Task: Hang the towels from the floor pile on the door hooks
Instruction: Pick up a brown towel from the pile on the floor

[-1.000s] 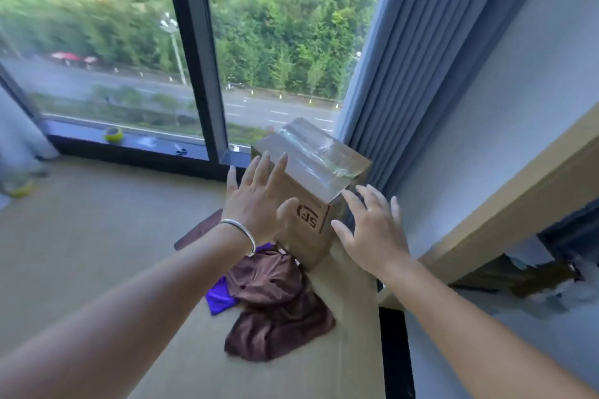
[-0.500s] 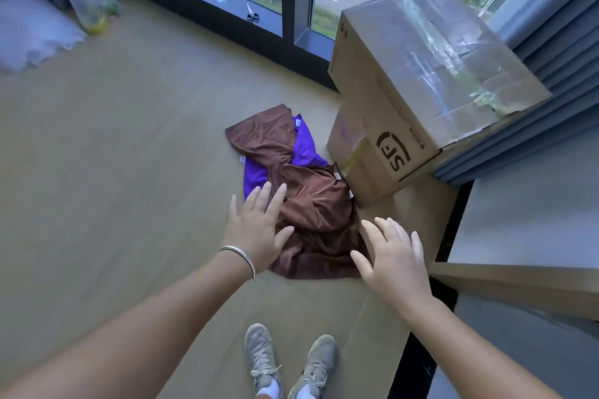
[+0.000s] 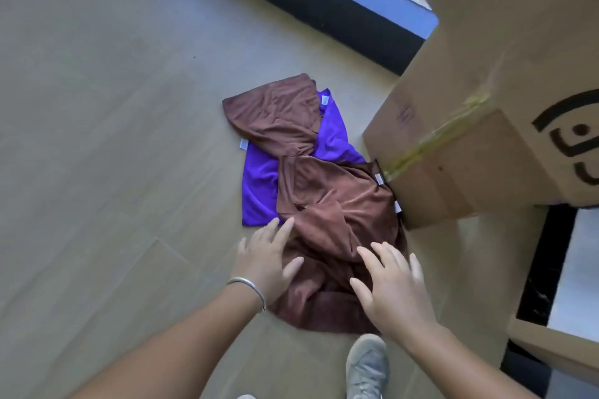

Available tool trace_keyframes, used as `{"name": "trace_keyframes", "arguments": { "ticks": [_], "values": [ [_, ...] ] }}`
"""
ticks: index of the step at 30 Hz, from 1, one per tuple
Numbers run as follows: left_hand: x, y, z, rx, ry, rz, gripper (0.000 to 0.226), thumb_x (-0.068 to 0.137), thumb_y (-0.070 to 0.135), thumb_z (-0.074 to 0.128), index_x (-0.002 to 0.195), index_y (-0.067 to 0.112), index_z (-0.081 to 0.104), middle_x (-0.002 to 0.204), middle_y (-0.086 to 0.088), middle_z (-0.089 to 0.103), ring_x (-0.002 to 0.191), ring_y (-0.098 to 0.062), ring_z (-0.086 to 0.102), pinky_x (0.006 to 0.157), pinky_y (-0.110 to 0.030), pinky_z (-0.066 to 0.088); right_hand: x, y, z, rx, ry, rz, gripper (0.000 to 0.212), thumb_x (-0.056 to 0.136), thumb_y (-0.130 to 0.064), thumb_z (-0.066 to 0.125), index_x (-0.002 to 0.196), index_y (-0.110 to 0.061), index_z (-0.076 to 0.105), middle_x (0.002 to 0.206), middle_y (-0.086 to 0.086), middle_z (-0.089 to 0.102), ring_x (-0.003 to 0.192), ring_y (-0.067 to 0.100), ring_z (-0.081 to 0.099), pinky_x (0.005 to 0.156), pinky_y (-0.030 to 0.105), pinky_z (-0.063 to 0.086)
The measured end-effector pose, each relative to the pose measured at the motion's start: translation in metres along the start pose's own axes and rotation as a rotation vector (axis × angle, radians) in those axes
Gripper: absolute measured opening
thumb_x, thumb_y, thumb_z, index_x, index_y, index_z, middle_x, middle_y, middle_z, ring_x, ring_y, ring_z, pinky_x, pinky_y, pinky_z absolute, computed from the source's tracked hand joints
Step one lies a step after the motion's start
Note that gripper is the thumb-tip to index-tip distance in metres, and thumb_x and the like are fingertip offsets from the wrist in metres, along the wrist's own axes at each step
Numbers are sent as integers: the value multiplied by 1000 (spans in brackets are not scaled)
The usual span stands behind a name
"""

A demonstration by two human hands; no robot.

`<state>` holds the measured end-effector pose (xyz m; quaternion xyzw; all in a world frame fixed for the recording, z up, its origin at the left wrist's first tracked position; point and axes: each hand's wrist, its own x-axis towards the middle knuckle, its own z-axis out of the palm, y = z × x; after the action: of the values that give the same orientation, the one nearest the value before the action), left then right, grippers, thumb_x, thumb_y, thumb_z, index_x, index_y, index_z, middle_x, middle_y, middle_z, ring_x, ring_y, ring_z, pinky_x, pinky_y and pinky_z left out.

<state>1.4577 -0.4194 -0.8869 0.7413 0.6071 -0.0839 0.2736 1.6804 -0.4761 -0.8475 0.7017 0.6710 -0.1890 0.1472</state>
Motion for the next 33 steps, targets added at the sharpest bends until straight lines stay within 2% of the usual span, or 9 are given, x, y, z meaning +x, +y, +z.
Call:
{"name": "trace_keyframes", "arguments": {
  "ticks": [3,6,12,15,18,23,26,30,33],
  "values": [
    [55,-16,42,-148,70,-45,72,90,56,47,151,33,17,155,3,26,137,-18,31,108,-34,32,62,6,43,3,45,-47,61,92,-56,41,147,-32,30,155,-5,28,145,14,16,117,47,9],
    [112,-31,76,-309,115,-50,68,88,43,59,148,26,30,148,1,39,131,-22,40,105,-37,36,127,13,78,-23,80,-92,61,92,-56,41,147,-32,30,154,-5,29,145,15,16,117,48,9],
    [230,-45,115,-432,233,-63,61,87,27,67,142,16,42,129,-8,51,122,-23,48,102,-34,37,243,38,127,-59,154,-170,60,91,-53,46,145,-31,32,153,-1,30,143,16,18,116,49,11],
    [283,-49,122,-437,291,-71,64,86,28,68,143,18,40,131,-8,49,122,-25,48,101,-37,39,297,53,134,-45,198,-203,61,89,-49,53,143,-28,35,150,0,34,139,18,26,114,44,20],
    [329,-48,126,-384,326,-98,64,85,35,68,142,24,40,133,-6,46,122,-26,48,100,-41,42,343,71,138,35,210,-220,66,87,-39,62,144,-24,35,145,0,37,130,22,39,104,38,37],
    [360,-42,122,-300,466,-197,28,81,40,71,108,33,66,111,-2,57,107,-24,56,85,-38,49,381,80,141,159,55,-240,82,80,-25,70,148,-28,25,148,-6,30,125,22,48,98,36,45],
    [348,-39,117,-323,537,-51,8,82,32,71,89,29,72,96,2,65,94,-20,61,76,-32,48,387,76,135,160,50,-230,79,79,-31,70,145,-28,26,145,-5,35,122,23,50,95,39,46],
    [314,-45,105,-552,452,251,8,84,13,70,85,19,64,81,9,66,77,-5,62,74,-26,50,388,54,123,206,144,-319,77,74,-37,74,141,-29,38,140,-5,43,128,18,42,102,37,41],
    [295,-54,98,-797,324,343,13,86,-2,63,86,10,57,79,5,64,73,0,59,72,-16,46,387,36,119,336,126,-487,45,71,-21,72,114,-28,61,116,-9,60,112,14,52,92,32,45]
  ]
}}
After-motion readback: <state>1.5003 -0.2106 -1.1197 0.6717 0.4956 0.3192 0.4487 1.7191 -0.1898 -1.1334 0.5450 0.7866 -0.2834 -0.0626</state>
